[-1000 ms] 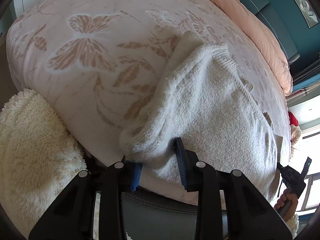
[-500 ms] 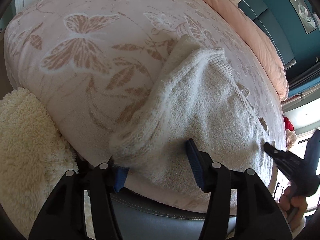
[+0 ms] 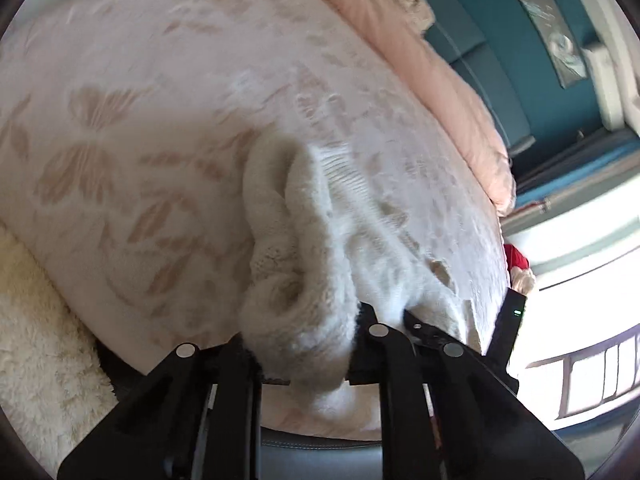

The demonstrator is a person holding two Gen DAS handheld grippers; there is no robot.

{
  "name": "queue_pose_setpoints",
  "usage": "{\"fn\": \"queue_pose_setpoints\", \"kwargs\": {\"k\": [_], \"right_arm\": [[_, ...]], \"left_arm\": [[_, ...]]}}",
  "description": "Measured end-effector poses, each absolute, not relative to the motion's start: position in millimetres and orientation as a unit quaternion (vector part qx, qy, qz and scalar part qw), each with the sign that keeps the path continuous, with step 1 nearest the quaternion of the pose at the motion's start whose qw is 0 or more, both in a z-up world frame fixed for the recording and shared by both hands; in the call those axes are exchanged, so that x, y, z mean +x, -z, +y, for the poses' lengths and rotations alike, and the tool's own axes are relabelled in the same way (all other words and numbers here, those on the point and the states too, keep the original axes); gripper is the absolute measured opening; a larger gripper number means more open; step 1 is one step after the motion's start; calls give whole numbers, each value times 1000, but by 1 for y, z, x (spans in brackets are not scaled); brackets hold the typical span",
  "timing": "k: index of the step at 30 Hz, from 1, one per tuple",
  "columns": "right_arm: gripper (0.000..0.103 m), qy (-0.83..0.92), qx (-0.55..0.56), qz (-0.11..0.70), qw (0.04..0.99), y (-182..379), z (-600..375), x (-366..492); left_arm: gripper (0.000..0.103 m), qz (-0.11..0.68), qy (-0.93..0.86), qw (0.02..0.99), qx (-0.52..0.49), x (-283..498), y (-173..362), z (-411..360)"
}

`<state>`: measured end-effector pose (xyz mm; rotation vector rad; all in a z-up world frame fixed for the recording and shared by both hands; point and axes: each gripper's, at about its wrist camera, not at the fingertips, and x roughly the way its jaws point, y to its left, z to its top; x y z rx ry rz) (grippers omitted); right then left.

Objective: Fold small clothes

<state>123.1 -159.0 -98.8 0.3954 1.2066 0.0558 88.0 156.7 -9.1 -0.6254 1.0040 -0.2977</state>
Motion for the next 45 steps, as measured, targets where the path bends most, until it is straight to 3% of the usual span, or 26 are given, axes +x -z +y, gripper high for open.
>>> {"fn": "queue_pose_setpoints", "kwargs": {"k": [4,7,10,13,16,18,21,24,30,45], "right_arm": [[11,-45,253,526,811,77,-192,96],[15,-41,284,481,828,45,-227,56],[18,-10,309,463,831,31,-278,5],[22,52,316,458,829,30,-328,-50],[31,95,331,452,823,32,-363,-95],[51,100,348,442,821,30,-373,-114],[67,73,365,429,823,23,-369,-114],[74,25,379,436,816,24,-349,-85],[76,32,373,486,790,32,-326,-54],[80,49,405,536,739,63,-317,-69]], "left_arm": [[13,417,242,853,-200,81,-80,74],[13,393,326,852,-116,64,-115,-7],[13,412,388,822,-63,47,-101,-84],[15,460,415,785,-6,29,-55,-144],[24,507,395,764,53,11,-4,-167],[52,515,383,764,70,-1,8,-155],[89,484,362,795,58,-10,-2,-111],[91,469,318,819,87,-11,-4,-80],[91,541,235,805,63,6,33,-45],[92,554,238,791,102,2,53,-58]]}}
